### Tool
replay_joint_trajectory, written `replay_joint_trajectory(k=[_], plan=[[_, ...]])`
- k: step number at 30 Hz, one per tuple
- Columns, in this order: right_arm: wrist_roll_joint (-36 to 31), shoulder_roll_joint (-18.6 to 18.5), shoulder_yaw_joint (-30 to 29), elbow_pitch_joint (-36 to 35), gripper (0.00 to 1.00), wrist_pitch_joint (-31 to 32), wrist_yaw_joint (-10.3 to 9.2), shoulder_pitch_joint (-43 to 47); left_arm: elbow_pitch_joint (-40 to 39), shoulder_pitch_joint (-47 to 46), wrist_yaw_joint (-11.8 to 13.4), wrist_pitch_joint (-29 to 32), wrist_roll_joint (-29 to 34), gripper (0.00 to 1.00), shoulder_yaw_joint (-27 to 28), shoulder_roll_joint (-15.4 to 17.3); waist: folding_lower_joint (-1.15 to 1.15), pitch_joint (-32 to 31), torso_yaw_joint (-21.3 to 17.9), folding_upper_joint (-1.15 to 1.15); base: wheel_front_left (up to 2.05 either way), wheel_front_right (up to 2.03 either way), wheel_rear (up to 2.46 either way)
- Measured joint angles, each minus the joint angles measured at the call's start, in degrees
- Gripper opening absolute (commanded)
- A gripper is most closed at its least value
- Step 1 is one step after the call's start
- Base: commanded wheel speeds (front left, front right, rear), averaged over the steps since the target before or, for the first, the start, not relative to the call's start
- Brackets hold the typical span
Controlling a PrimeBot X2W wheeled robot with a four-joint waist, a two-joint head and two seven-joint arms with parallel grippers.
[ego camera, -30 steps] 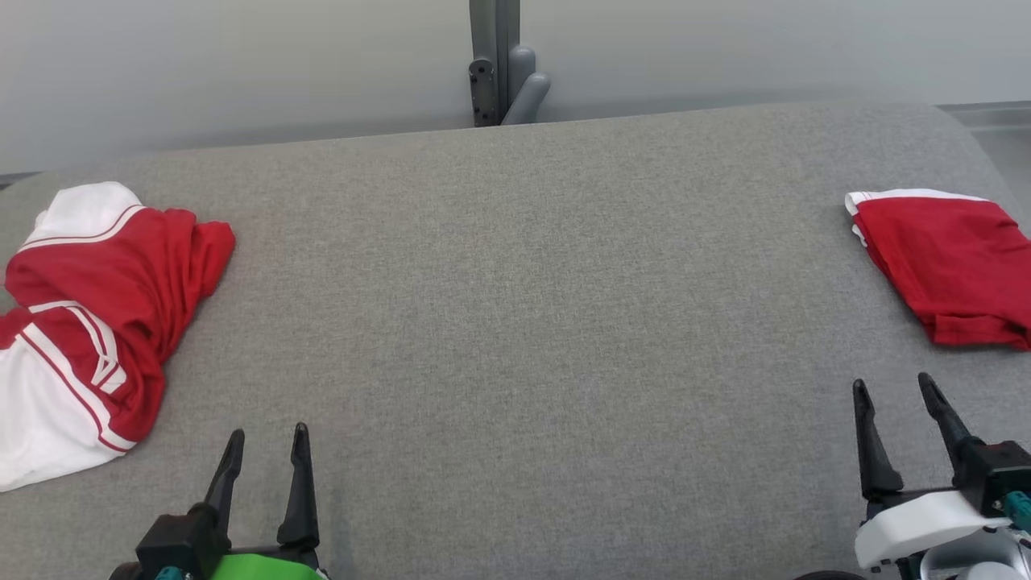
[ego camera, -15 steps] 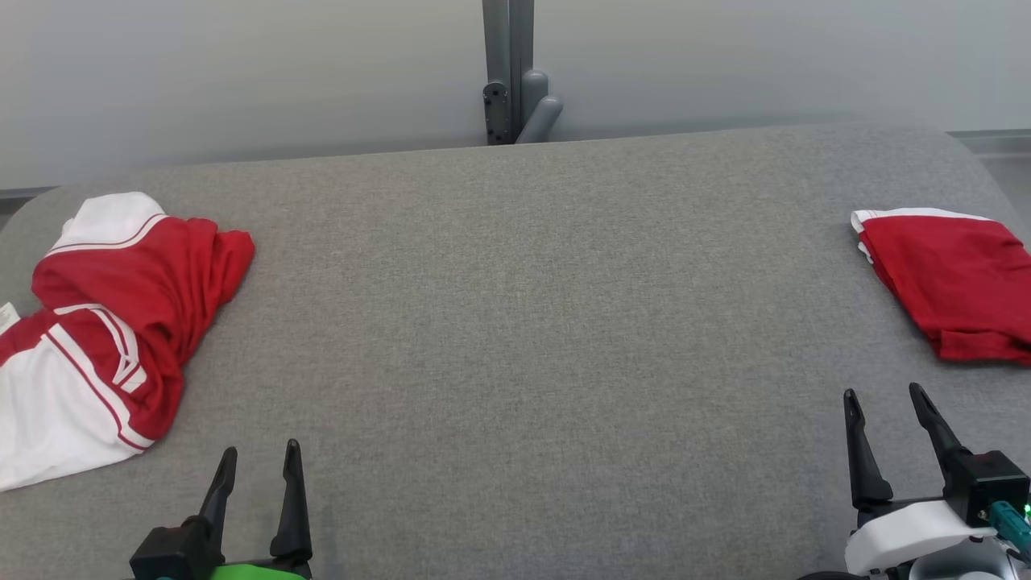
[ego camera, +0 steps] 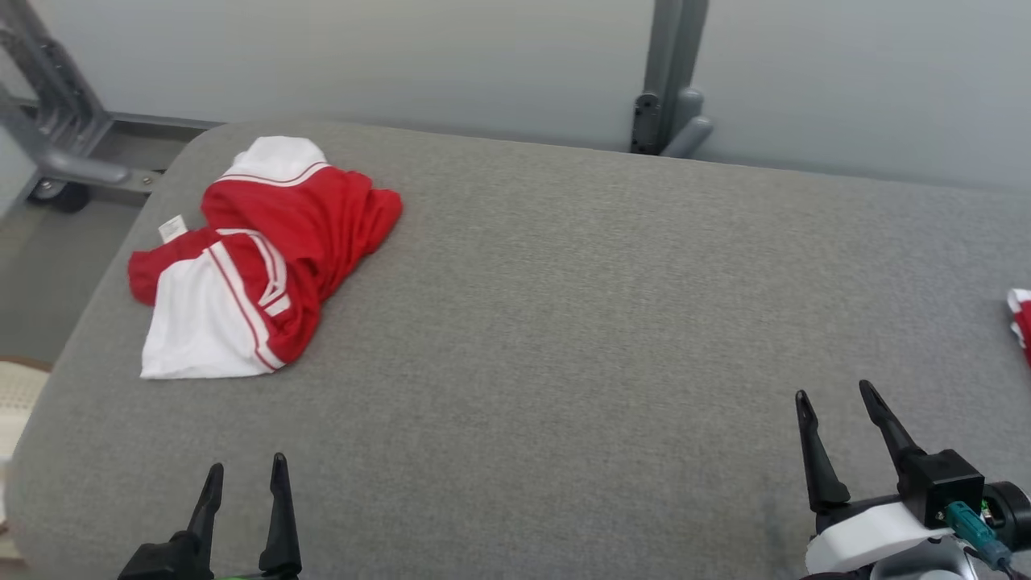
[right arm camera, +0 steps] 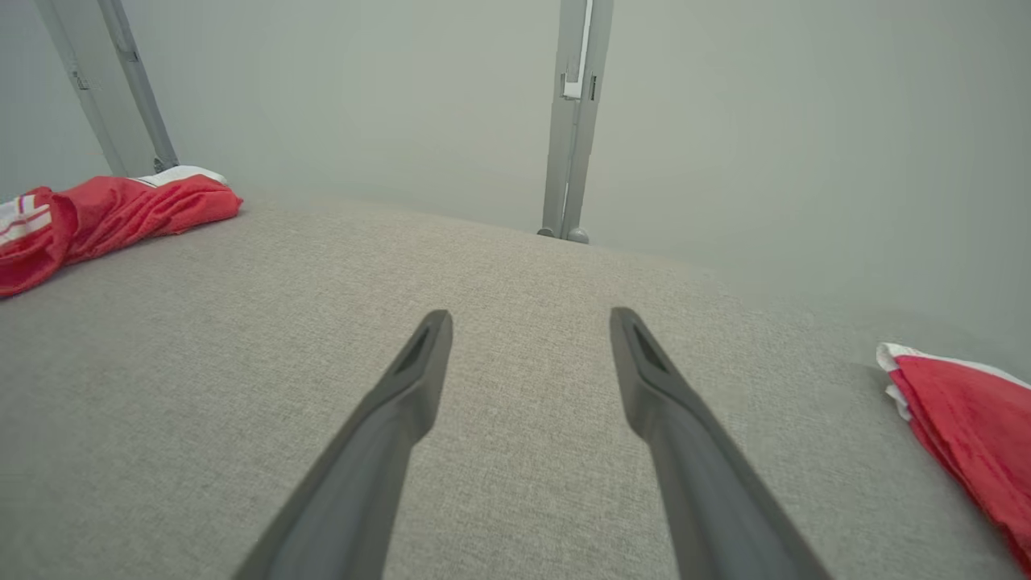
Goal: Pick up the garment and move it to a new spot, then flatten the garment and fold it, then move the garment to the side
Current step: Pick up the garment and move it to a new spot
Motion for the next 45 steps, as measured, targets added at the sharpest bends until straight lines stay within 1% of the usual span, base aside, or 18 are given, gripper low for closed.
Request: replay_joint_trajectory(k=[2, 3, 6, 9, 12, 13, 15, 19, 21, 22, 25, 30, 35, 36, 37, 38, 41, 45], plan=[[0.4, 0.1, 1.0, -0.1, 1.00, 0.0, -0.01, -0.8, -0.1, 0.4, -0.1, 0.0, 0.3, 1.00, 0.4, 0.0, 0.00, -0.2, 2.6, 0.00, 0.00, 0.00, 0.00], [0.4, 0.1, 2.3, -0.1, 1.00, 0.0, 0.00, -1.5, -0.4, 0.5, -0.1, 0.0, 0.4, 1.00, 1.1, 0.0, 0.00, -0.4, 5.0, 0.00, 0.00, 0.00, 0.00], [0.8, -0.4, 3.7, -0.5, 1.00, 0.0, 0.00, -2.9, -0.4, 0.1, -0.5, 0.0, -0.1, 1.00, 1.5, 0.0, 0.00, -0.3, 8.1, 0.00, 0.00, 0.00, 0.00], [1.4, -1.7, 5.0, -1.1, 1.00, 0.0, 0.00, -4.1, 0.4, -2.6, -1.0, 0.0, -1.7, 1.00, 1.2, 0.0, 0.00, 0.8, 10.0, 0.00, 0.00, 0.00, 0.00], [1.4, -4.0, 5.3, -2.0, 1.00, 0.0, 0.00, -5.8, 3.9, -8.2, -1.5, 0.0, -4.6, 1.00, -0.9, 0.1, 0.00, 2.7, 11.0, 0.00, 0.00, 0.00, 0.00], [1.4, -4.0, 5.3, -2.0, 1.00, 0.0, 0.00, -5.8, 3.9, -8.2, -1.5, 0.0, -4.6, 1.00, -0.9, 0.1, 0.00, 2.7, 11.0, 0.00, 0.00, 0.00, 0.00], [1.4, -5.9, 4.9, -2.8, 1.00, 0.0, 0.00, -7.5, 8.2, -13.4, -1.8, 1.2, -9.2, 1.00, -3.1, 0.0, 0.00, 4.2, 11.5, 0.00, 0.00, 0.00, 0.00], [1.4, -9.4, 4.6, -4.6, 1.00, 0.0, 0.00, -10.9, 15.7, -27.8, -2.1, 4.1, -12.6, 1.00, -6.3, 0.1, 0.00, 8.3, 12.3, 0.00, 0.00, 0.00, 0.00], [1.4, -10.9, 4.6, -5.3, 1.00, 0.0, 0.00, -12.4, 20.5, -34.3, -2.1, 5.9, -13.2, 1.00, -7.6, 0.1, 0.00, 10.7, 12.4, 0.00, 0.00, 0.00, 0.00], [1.4, -11.5, 4.6, -5.5, 1.00, 0.0, 0.00, -13.0, 23.0, -37.3, -2.2, 6.7, -13.6, 1.00, -7.9, 0.1, 0.01, 12.0, 12.4, 0.01, 0.00, 0.00, 0.00], [1.5, -12.8, 5.5, -5.9, 1.00, 0.0, 0.00, -14.4, 30.2, -44.9, -2.3, 9.8, -17.7, 1.00, -8.1, 0.2, 0.01, 16.0, 12.0, 0.01, 0.00, 0.00, 0.00], [2.0, -13.7, 6.4, -6.2, 1.00, 0.0, 0.00, -15.1, 38.9, -52.9, -2.4, 10.6, -19.5, 1.00, -11.5, 3.3, 0.02, 22.9, 9.8, 0.01, 0.00, 0.00, 0.00], [2.3, -13.9, 5.9, -6.5, 1.00, 0.0, 0.00, -15.2, 48.2, -56.8, -2.5, 11.0, -21.2, 1.00, -12.3, 4.8, 0.03, 28.0, 6.7, 0.02, 0.00, 0.00, 0.00], [2.4, -13.8, 5.7, -6.5, 1.00, 0.0, 0.00, -15.2, 49.6, -57.3, -2.5, 10.8, -21.2, 0.50, -12.3, 5.4, 0.03, 28.7, 6.0, 0.02, 0.00, 0.00, 0.00], [2.4, -13.6, 5.5, -6.6, 1.00, 0.0, 0.00, -15.2, 50.8, -57.9, -2.5, 10.4, -21.2, 0.50, -12.2, 5.7, 0.02, 29.2, 5.3, 0.01, 0.00, 0.00, 0.00], [2.4, -13.4, 5.4, -6.7, 1.00, 0.0, 0.00, -15.2, 51.7, -58.5, -2.5, 9.9, -21.2, 0.00, -12.3, 6.1, 0.01, 29.6, 4.5, 0.01, 0.00, 0.00, 0.00], [2.7, -12.6, 5.4, -6.4, 1.00, 0.0, 0.00, -15.1, 52.5, -58.7, -2.2, 7.8, -21.4, 0.00, -13.3, 7.1, 0.01, 30.0, 2.6, 0.01, 0.00, 0.00, 0.00], [3.0, -10.5, 5.7, -5.2, 1.00, 0.0, -0.01, -14.5, 51.8, -58.3, -2.1, 4.4, -22.3, 0.00, -14.5, 7.2, 0.01, 28.6, 1.2, 0.01, 0.00, 0.00, 0.00]])
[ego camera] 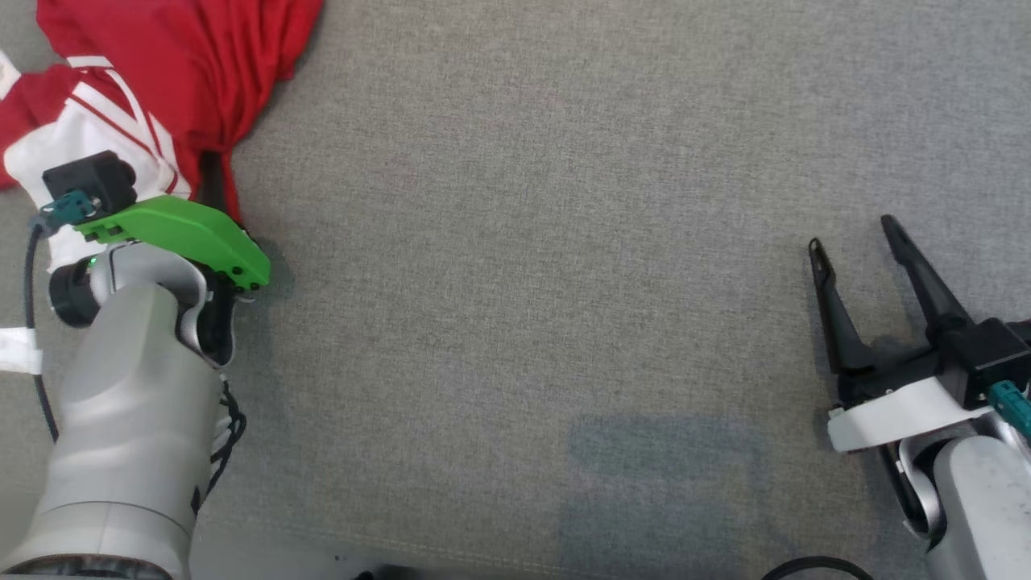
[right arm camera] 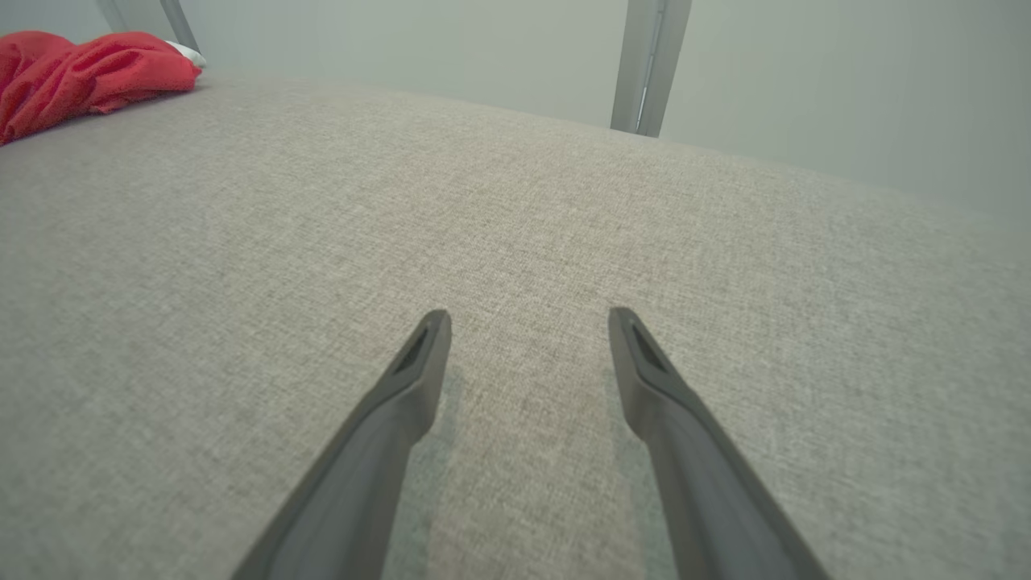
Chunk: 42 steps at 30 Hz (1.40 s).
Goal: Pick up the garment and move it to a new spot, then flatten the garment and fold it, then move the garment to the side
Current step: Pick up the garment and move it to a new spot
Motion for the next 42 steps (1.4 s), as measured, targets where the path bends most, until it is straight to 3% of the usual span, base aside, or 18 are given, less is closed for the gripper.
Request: replay_joint_trajectory(k=[5, 13, 18, 21, 26, 35, 36, 37, 38, 42], plan=[[-0.1, 3.7, 1.6, 1.8, 1.00, 0.0, 0.00, 1.9, -10.9, 2.5, -0.3, -1.5, -2.7, 0.00, -5.9, -2.0, 0.01, -3.9, -1.3, 0.00, 0.00, 0.00, 0.00], [-0.1, 7.5, 1.5, 3.0, 1.00, 0.0, 0.01, 5.7, -41.7, 11.1, -0.3, 6.5, -6.6, 0.00, -16.9, 0.5, -0.01, -11.8, -3.7, -0.01, 0.00, 0.00, 0.00], [-0.1, 8.8, 1.0, 3.0, 1.00, 0.0, 0.00, 6.0, -59.8, 17.1, 2.4, 13.9, -7.9, 0.00, -21.9, -0.5, -0.01, -14.5, -7.8, -0.02, 0.00, 0.00, 0.00], [-0.1, 9.3, 0.8, 3.0, 1.00, 0.0, 0.01, 6.0, -65.3, 19.0, 4.0, 17.3, -7.9, 0.00, -25.6, -2.0, -0.01, -15.5, -10.8, -0.02, 0.00, 0.00, 0.00], [0.1, 10.6, 0.3, 3.1, 1.00, 0.0, 0.00, 6.0, -61.3, 19.8, 6.7, 19.0, -5.6, 0.00, -29.4, -3.7, -0.01, -15.8, -16.4, -0.02, 0.00, 0.00, 0.00], [0.8, 12.2, 0.8, 4.1, 1.00, 0.0, 0.00, 6.3, -33.8, 19.9, 7.9, 13.2, -1.4, 0.00, -31.9, -4.9, -0.01, -14.7, -24.5, -0.02, 0.00, 0.00, 0.00], [0.8, 12.2, 0.7, 4.2, 1.00, 0.0, 0.00, 6.3, -31.9, 19.7, 7.9, 11.6, -1.0, 0.36, -31.7, -5.2, -0.01, -14.5, -25.0, -0.01, 0.00, 0.00, 0.00], [0.8, 12.3, 0.6, 4.2, 1.00, 0.0, 0.00, 6.3, -30.4, 19.5, 7.9, 10.2, -1.0, 0.36, -31.2, -5.4, -0.01, -14.4, -25.5, -0.01, 0.00, 0.00, 0.00], [0.8, 12.4, 0.3, 4.2, 1.00, 0.0, 0.00, 6.4, -29.5, 19.2, 7.9, 9.0, -1.1, 1.00, -31.0, -5.6, -0.01, -14.3, -25.7, -0.01, 0.00, 0.00, 0.00], [0.0, 12.5, -0.4, 4.1, 1.00, 0.0, 0.00, 7.0, -29.3, 19.4, 9.0, 0.9, -0.3, 1.00, -29.5, -5.1, -0.01, -14.9, -25.7, -0.01, 0.00, 0.00, 0.00]])
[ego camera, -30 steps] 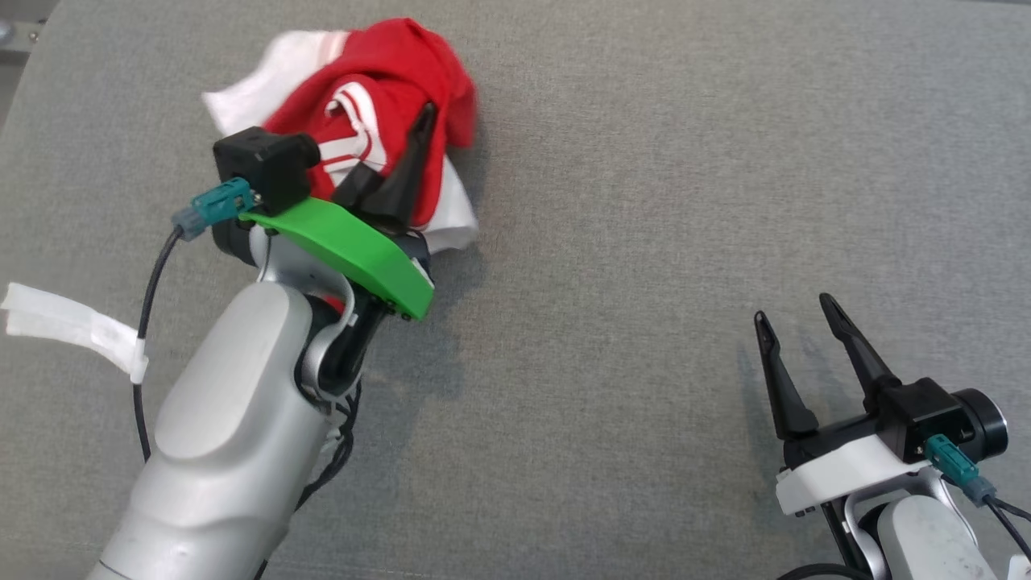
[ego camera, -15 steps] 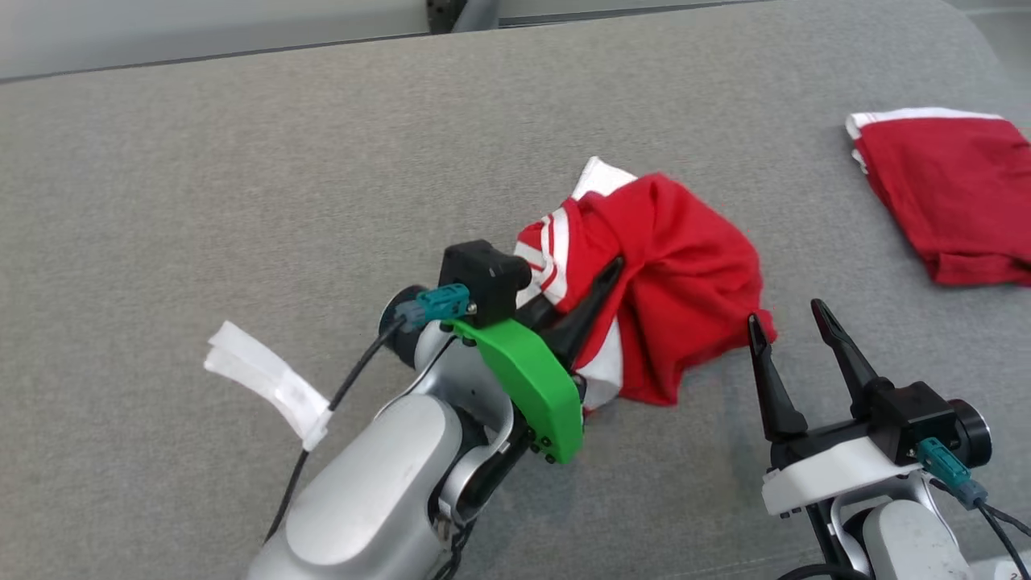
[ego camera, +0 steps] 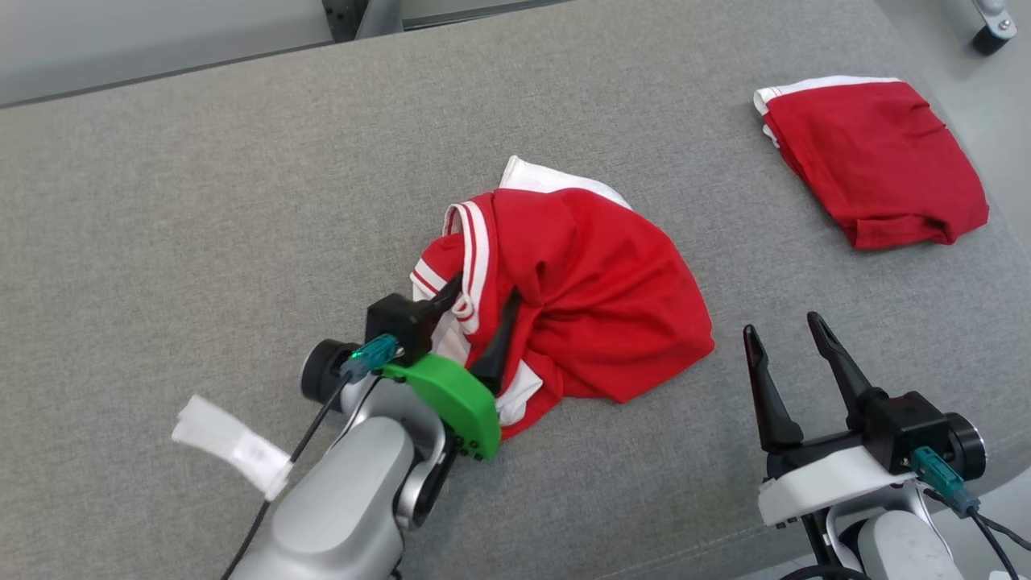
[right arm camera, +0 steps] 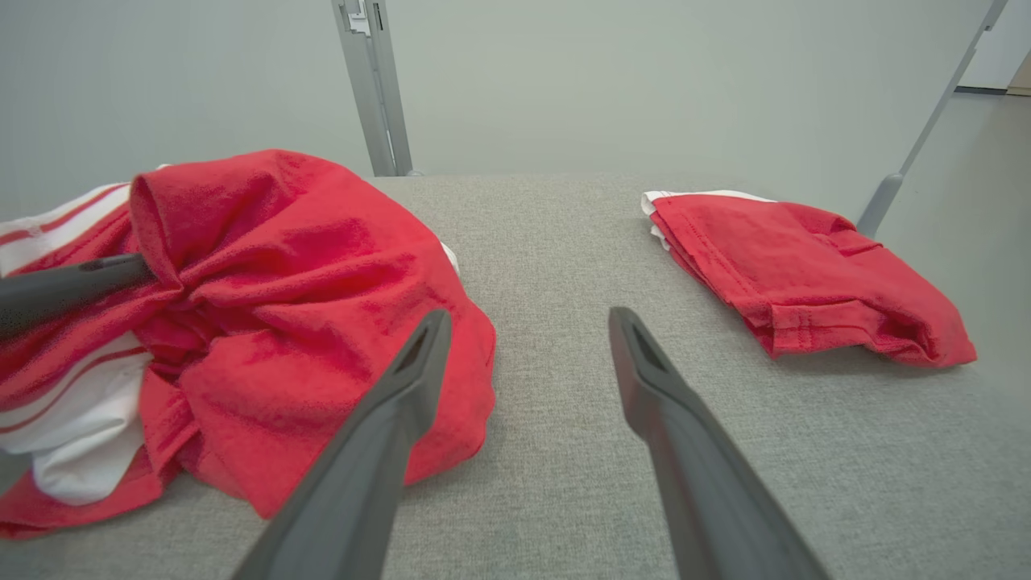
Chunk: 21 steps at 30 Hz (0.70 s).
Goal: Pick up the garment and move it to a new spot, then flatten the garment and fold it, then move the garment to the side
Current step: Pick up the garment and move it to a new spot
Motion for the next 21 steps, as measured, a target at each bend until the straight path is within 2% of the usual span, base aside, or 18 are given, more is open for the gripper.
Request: replay_joint_trajectory(k=[2, 6, 7, 10, 13, 16, 21], plan=[[-0.6, -0.2, -0.3, -0.1, 1.00, 0.0, 0.00, 0.3, -1.9, 1.7, 1.3, -2.6, 0.6, 1.00, 1.1, 1.8, 0.00, -0.8, 0.1, 0.00, 0.00, 0.00, 0.00], [-1.1, -1.6, -2.4, -0.6, 1.00, 0.0, 0.00, 2.4, -9.2, 8.7, 5.3, -4.5, 3.7, 1.00, 2.2, 8.2, 0.00, -3.3, 0.7, 0.00, 0.00, 0.00, 0.00], [-1.2, -1.9, -4.4, -1.1, 1.00, 0.0, 0.00, 3.3, -13.9, 12.5, 8.2, -5.0, 5.3, 1.00, 3.2, 11.1, 0.00, -4.9, 1.4, 0.00, 0.00, 0.00, 0.00], [-1.2, -2.6, -6.8, -1.7, 1.00, 0.0, 0.00, 4.8, -20.7, 18.8, 11.4, -5.1, 5.4, 1.00, 5.9, 13.5, 0.00, -7.2, 3.0, -0.01, 0.00, 0.00, 0.00], [-1.4, -3.0, -7.9, -1.9, 1.00, 0.0, 0.00, 5.5, -23.1, 22.7, 12.6, -5.2, 5.9, 1.00, 6.9, 15.1, 0.00, -8.3, 4.6, -0.01, 0.00, 0.00, 0.00], [-1.8, -3.1, -8.1, -1.8, 1.00, 0.0, 0.00, 6.1, -25.2, 28.9, 13.3, -5.3, 6.0, 1.00, 10.3, 15.5, 0.00, -9.9, 6.9, 0.00, 0.00, 0.00, 0.00], [-2.2, -3.4, -8.3, -0.5, 1.00, 0.0, 0.00, 8.3, -26.1, 37.0, 11.2, -5.3, 6.8, 1.00, 17.0, 13.3, 0.00, -12.5, 10.4, -0.01, 0.00, 0.00, 0.00]])
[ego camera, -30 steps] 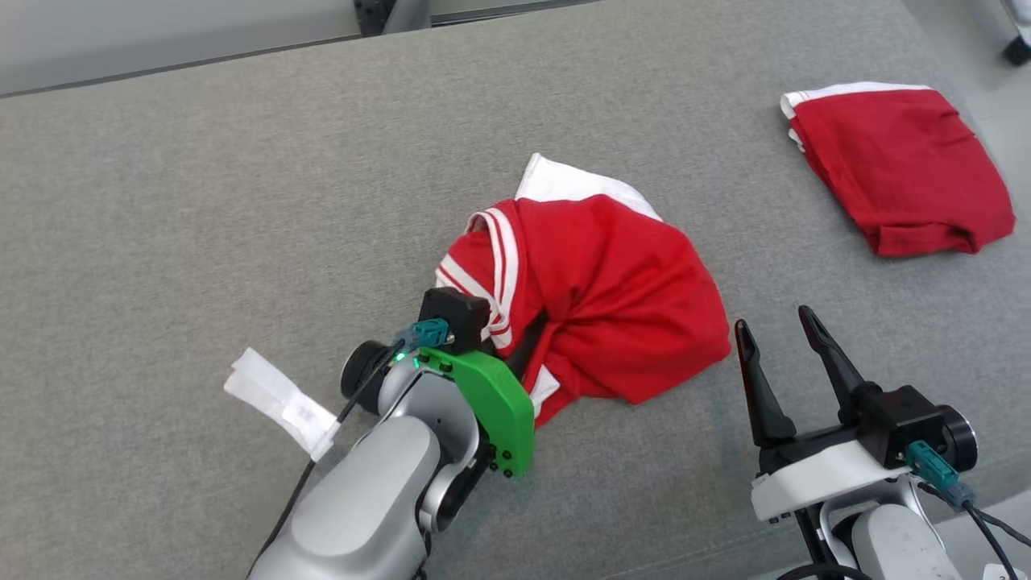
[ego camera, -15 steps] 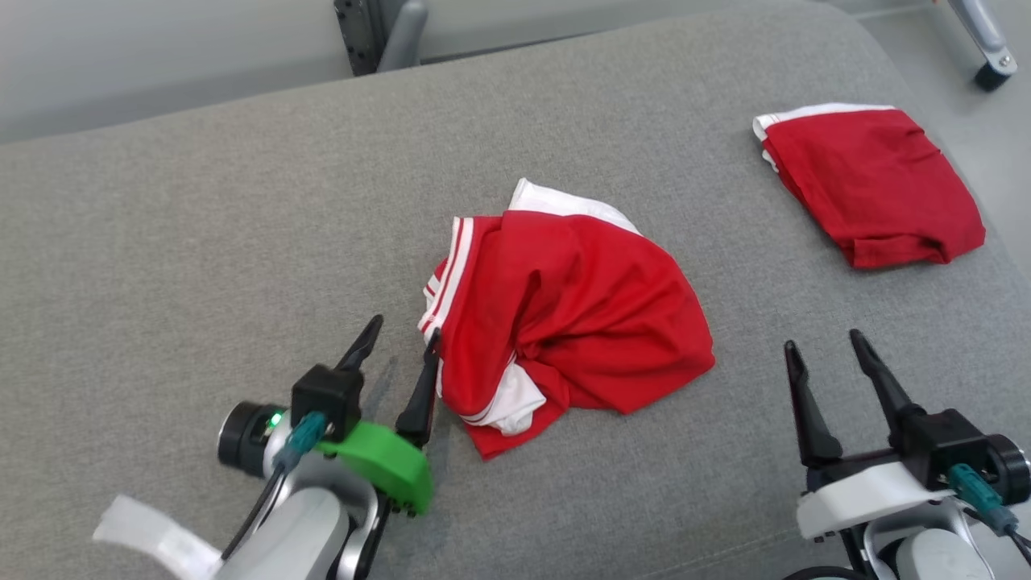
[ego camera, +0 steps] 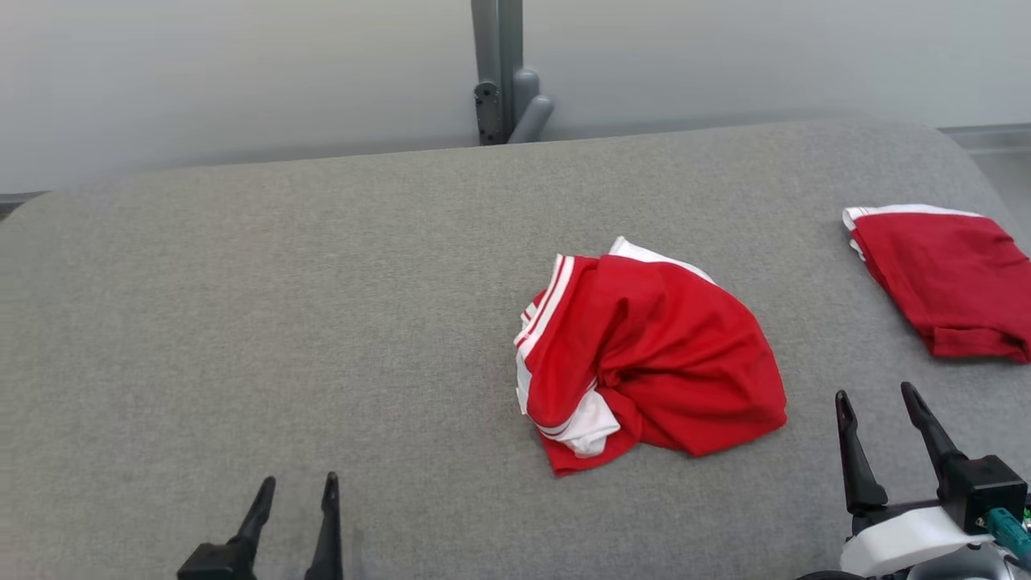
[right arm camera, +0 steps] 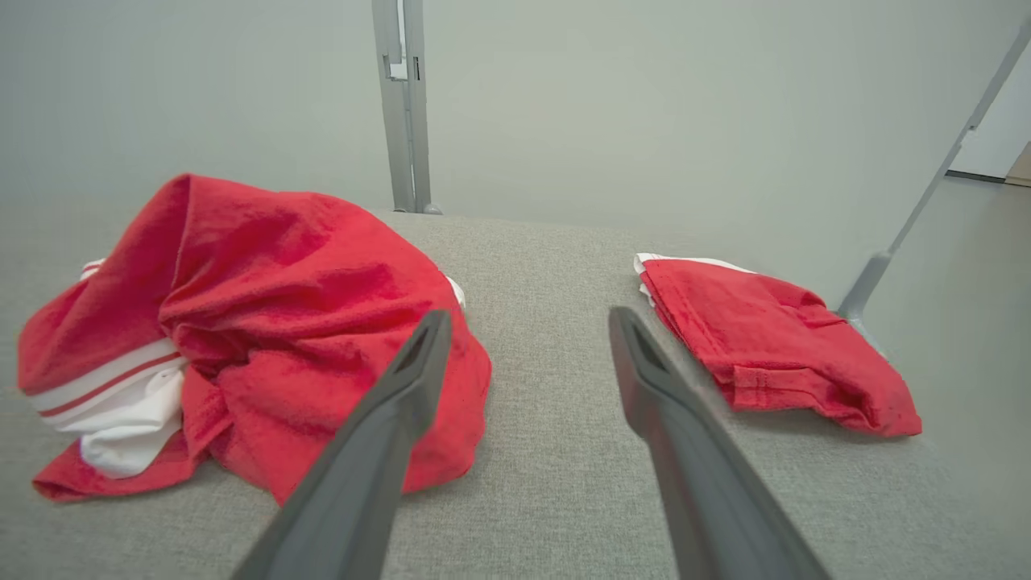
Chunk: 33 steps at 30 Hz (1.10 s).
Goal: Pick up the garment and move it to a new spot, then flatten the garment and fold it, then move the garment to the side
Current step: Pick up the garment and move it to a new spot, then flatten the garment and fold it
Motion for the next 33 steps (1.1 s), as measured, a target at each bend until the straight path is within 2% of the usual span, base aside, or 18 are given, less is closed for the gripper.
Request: replay_joint_trajectory(k=[4, 9, 12, 14, 20, 28, 31, 33], plan=[[0.0, 0.1, 0.3, 1.4, 1.00, 0.0, 0.00, 1.1, 0.0, 3.7, -3.2, 0.0, 1.6, 1.00, 7.2, -2.6, 0.00, -1.6, 2.7, 0.00, 0.00, 0.00, 0.00], [-0.1, 0.5, 1.3, 3.0, 1.00, 0.0, 0.00, 3.2, 1.5, 6.7, -11.6, 0.0, 4.7, 1.00, 13.9, -5.8, 0.00, -3.2, 5.3, 0.01, 0.00, 0.00, 0.00], [0.1, 0.6, 1.2, 3.2, 1.00, 0.0, 0.00, 3.4, 2.1, 7.5, -15.4, 0.0, 6.9, 1.00, 17.0, -7.8, 0.00, -4.0, 6.1, 0.01, 0.00, 0.00, 0.00], [0.1, 0.8, 0.6, 3.2, 1.00, 0.0, 0.00, 3.6, 2.0, 7.5, -17.0, 0.0, 8.5, 1.00, 18.8, -9.0, 0.00, -4.3, 6.5, 0.00, 0.00, 0.00, 0.00], [0.1, 1.5, 0.5, 3.0, 1.00, 0.0, 0.00, 3.6, 2.4, 7.1, -19.5, 0.0, 11.9, 1.00, 21.7, -11.2, 0.00, -3.9, 6.7, 0.01, 0.00, 0.00, 0.00], [0.1, 1.5, 0.8, 3.2, 1.00, 0.0, 0.00, 3.3, 2.9, 7.1, -20.2, 0.0, 13.4, 1.00, 23.5, -12.8, 0.00, -3.7, 5.8, 0.01, 0.00, 0.00, 0.00], [0.1, 1.4, 0.9, 2.8, 1.00, 0.0, 0.00, 2.9, 3.0, 6.8, -20.4, 0.0, 12.7, 1.00, 22.9, -13.7, 0.00, -3.4, 5.2, 0.01, 0.00, 0.00, 0.00], [0.1, 1.2, 1.4, 2.6, 1.00, 0.0, 0.00, 2.1, 3.4, 5.3, -20.4, 0.0, 11.7, 1.00, 20.4, -14.1, 0.00, -3.2, 4.6, 0.01, 0.00, 0.00, 0.00]])
